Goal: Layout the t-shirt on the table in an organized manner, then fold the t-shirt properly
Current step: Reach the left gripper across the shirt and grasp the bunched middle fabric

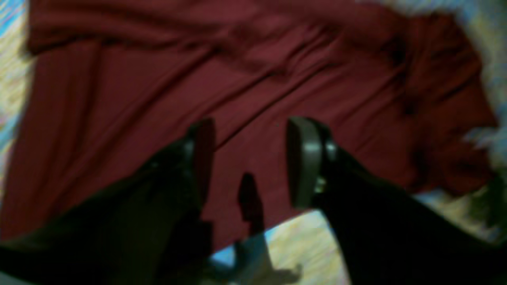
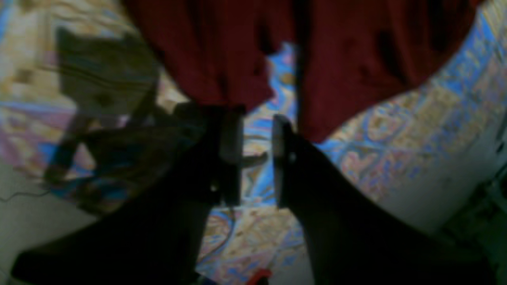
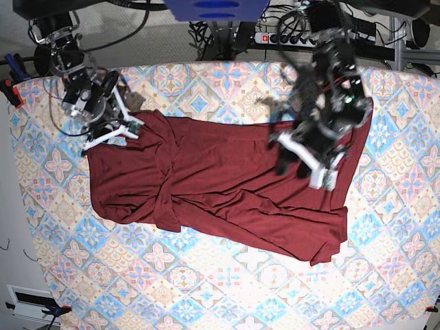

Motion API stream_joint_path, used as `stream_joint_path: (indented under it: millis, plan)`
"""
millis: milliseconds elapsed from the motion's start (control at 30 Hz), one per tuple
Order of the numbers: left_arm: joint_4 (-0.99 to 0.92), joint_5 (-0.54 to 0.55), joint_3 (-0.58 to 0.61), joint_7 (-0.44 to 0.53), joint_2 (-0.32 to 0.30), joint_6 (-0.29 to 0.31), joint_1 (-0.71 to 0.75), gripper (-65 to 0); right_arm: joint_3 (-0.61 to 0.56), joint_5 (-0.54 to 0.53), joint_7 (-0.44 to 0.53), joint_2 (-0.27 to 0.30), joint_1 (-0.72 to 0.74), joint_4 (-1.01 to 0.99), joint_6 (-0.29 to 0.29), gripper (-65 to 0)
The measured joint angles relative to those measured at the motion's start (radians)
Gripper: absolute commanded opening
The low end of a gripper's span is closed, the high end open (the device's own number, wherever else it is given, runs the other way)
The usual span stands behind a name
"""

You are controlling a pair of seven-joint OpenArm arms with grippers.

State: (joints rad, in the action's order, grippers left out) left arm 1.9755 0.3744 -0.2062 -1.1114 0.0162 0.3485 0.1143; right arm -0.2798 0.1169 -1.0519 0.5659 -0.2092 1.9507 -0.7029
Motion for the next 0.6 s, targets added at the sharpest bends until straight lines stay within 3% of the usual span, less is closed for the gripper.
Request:
stream_joint_path:
  millis: [100,200,333,600]
  plan:
    - [-0.029,0.000,0.047,-0.022,0.076,0.000,-0.060,-22.1,0.000,0.001,0.000,-0.001,-0.005,0.000,0.000,-50.6]
    - [-0.130,-0.002,0.096,-0.019,0.140,0.000,-0.135,-20.3,0.039,-0.013,0.009,-0.014,-0.006,0.000,-0.004,-50.7]
    - [-0.303,-0.007,0.162,0.001,0.137,-0.002,-0.201,-20.3,0.195,-0.002,0.006,-0.084,-0.001,0.001,0.000,-50.7]
    - [-0.664,-0.013,0.263,0.177,0.133,-0.005,-0.299,-19.7,0.322,-0.001,0.003,-0.098,-0.004,0.001,-0.001,-50.7]
